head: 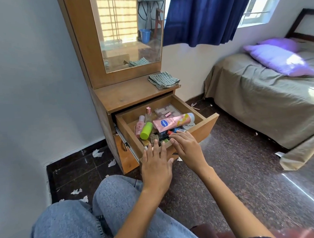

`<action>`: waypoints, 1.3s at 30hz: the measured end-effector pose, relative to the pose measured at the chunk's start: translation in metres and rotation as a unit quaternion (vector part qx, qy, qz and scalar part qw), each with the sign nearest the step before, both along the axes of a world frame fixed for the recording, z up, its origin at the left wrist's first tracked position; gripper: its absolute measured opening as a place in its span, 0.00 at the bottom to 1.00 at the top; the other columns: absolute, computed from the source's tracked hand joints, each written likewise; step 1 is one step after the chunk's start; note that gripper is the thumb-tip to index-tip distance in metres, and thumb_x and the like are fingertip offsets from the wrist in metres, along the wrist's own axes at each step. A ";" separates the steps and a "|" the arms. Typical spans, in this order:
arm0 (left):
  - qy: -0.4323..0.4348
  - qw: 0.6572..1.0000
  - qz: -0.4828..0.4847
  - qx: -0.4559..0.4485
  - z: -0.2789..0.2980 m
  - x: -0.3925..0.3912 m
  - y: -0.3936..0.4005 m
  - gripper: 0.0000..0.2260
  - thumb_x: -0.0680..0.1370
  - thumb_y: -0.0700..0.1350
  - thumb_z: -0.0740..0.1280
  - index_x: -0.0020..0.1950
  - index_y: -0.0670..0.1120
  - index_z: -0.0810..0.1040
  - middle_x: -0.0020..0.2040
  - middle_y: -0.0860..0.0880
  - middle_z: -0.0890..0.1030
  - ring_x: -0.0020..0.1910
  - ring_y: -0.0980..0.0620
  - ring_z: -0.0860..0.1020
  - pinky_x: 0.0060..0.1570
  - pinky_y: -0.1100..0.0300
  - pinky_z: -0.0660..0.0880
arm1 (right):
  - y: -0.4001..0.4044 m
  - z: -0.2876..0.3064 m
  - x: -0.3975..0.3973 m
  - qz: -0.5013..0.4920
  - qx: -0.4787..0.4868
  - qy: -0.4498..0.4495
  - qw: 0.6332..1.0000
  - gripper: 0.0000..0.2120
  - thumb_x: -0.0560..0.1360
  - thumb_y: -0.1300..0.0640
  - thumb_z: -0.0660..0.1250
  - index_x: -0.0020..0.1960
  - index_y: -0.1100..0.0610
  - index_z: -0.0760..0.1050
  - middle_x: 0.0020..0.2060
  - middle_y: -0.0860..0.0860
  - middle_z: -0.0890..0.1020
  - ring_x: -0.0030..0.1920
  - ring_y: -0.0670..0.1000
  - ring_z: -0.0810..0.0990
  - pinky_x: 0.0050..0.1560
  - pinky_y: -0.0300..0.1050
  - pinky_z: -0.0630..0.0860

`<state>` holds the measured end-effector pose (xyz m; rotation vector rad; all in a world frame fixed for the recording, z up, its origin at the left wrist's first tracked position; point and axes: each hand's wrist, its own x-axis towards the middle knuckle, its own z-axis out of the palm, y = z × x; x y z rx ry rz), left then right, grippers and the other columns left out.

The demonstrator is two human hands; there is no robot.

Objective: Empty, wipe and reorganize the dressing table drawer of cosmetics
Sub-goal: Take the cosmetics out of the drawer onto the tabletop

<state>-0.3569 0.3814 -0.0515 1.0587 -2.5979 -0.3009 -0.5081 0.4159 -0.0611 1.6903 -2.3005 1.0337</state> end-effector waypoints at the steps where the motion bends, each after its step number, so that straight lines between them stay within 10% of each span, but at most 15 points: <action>1: 0.002 1.000 -0.006 0.026 0.006 0.000 -0.003 0.25 0.82 0.54 0.53 0.76 0.46 0.58 0.76 0.43 0.57 0.75 0.43 0.56 0.73 0.48 0.54 | -0.001 0.003 0.000 -0.002 0.003 0.006 1.000 0.18 0.81 0.47 0.57 0.55 0.56 0.81 0.52 0.49 0.84 0.57 0.49 0.79 0.61 0.48 0.73; 6: 0.080 0.995 0.004 0.058 0.042 -0.003 -0.039 0.21 0.82 0.54 0.52 0.72 0.48 0.67 0.75 0.47 0.61 0.75 0.49 0.57 0.73 0.50 0.56 | -0.024 0.026 -0.009 -0.017 0.014 -0.024 0.999 0.13 0.80 0.49 0.61 0.47 0.54 0.81 0.39 0.46 0.82 0.39 0.45 0.78 0.40 0.41 0.71; 10: 0.154 0.986 0.040 0.046 0.049 -0.009 -0.085 0.14 0.81 0.47 0.59 0.64 0.47 0.77 0.65 0.48 0.76 0.60 0.50 0.76 0.60 0.51 0.72 | -0.069 0.041 -0.013 0.034 0.079 -0.029 0.996 0.09 0.78 0.51 0.65 0.54 0.51 0.80 0.47 0.45 0.84 0.46 0.45 0.81 0.46 0.40 0.75; 14: 0.054 0.996 0.068 0.010 0.038 -0.026 -0.121 0.14 0.79 0.48 0.62 0.65 0.52 0.74 0.41 0.53 0.81 0.45 0.51 0.79 0.57 0.54 0.67 | -0.119 0.039 -0.015 0.043 0.133 -0.008 0.990 0.09 0.77 0.51 0.64 0.54 0.50 0.80 0.49 0.48 0.85 0.52 0.52 0.81 0.50 0.50 0.76; 26: -0.087 0.989 0.118 -0.032 -0.001 -0.067 -0.154 0.17 0.70 0.53 0.70 0.57 0.53 0.75 0.52 0.51 0.80 0.50 0.48 0.75 0.53 0.55 0.59 | -0.147 0.007 -0.012 0.044 0.104 -0.093 0.989 0.16 0.72 0.64 0.62 0.55 0.53 0.80 0.52 0.51 0.84 0.55 0.55 0.79 0.50 0.48 0.73; 39: 0.181 0.976 0.111 0.045 0.027 -0.041 -0.164 0.13 0.68 0.51 0.74 0.47 0.50 0.74 0.33 0.53 0.80 0.35 0.53 0.79 0.43 0.56 0.72 | -0.144 0.007 -0.012 0.106 0.088 -0.114 0.984 0.23 0.66 0.66 0.69 0.59 0.52 0.78 0.53 0.47 0.83 0.55 0.48 0.79 0.51 0.42 0.74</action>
